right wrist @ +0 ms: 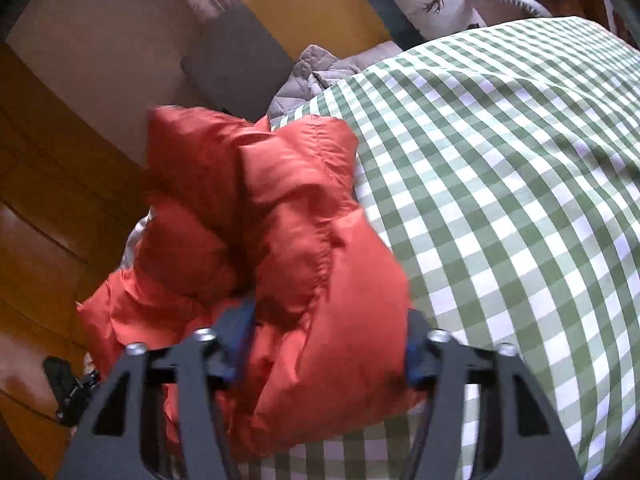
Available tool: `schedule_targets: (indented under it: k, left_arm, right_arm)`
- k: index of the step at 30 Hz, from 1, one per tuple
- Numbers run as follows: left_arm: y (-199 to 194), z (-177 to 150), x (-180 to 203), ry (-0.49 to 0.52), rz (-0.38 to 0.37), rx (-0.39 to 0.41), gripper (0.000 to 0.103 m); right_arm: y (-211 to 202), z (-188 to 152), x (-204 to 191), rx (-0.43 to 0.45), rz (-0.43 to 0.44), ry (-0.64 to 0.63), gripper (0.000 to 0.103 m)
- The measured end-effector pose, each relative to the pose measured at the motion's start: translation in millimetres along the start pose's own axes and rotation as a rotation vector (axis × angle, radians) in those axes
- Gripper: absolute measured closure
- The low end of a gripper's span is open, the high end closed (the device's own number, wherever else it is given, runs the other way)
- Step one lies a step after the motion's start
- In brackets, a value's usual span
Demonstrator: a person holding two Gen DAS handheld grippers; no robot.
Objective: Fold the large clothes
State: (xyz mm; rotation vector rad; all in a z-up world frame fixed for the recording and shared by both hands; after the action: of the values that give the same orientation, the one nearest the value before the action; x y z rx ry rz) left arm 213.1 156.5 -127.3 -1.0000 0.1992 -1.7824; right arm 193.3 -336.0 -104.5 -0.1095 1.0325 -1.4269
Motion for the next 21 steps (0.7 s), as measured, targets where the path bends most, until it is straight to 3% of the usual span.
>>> schedule_targets:
  k: [1,4,13,15,17,21]
  left_arm:
    - [-5.0,-2.3,0.3,0.011,-0.002,-0.001,0.078]
    - [-19.8,-16.1,0.3,0.032,-0.008,-0.003,0.083]
    - [-75.8,-73.9,22.2,0.126,0.052,-0.050,0.085]
    - [-86.9,-83.5,25.3,0.139,0.080,-0.059,0.083]
    - [-95.2,-90.5,26.7,0.188,0.173,-0.065,0.076]
    - [-102.0,-93.5,32.6,0.254,0.263,-0.051,0.064]
  right_arm:
    - [-1.6,-3.1,-1.8,0.000,0.001,-0.013,0.067]
    - [-14.4,-14.3,-1.9,-0.007,0.009,-0.019,0.076]
    - [-80.5,-60.3,0.4,-0.039,0.017,-0.034,0.080]
    - [-97.3,-73.0,2.3,-0.052,0.016,-0.029,0.080]
    - [-111.5,-83.5,2.4,-0.060,0.015,-0.035,0.080]
    - [-120.6,-89.8,-4.0,-0.073,-0.009,-0.063,0.074]
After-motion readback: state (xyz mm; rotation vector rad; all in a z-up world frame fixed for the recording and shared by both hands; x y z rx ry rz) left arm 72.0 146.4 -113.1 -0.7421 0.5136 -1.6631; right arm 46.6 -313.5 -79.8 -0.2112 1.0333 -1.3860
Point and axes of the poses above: each gripper's, at about its wrist camera, not at the fingertips, and y roughly the way its jaws point, x to its right, z to its top, the point moved 8 cm from there along y, roughly the way its jaws point, and after that the axes turned 10 degrees about x, right-handed, at the moved point
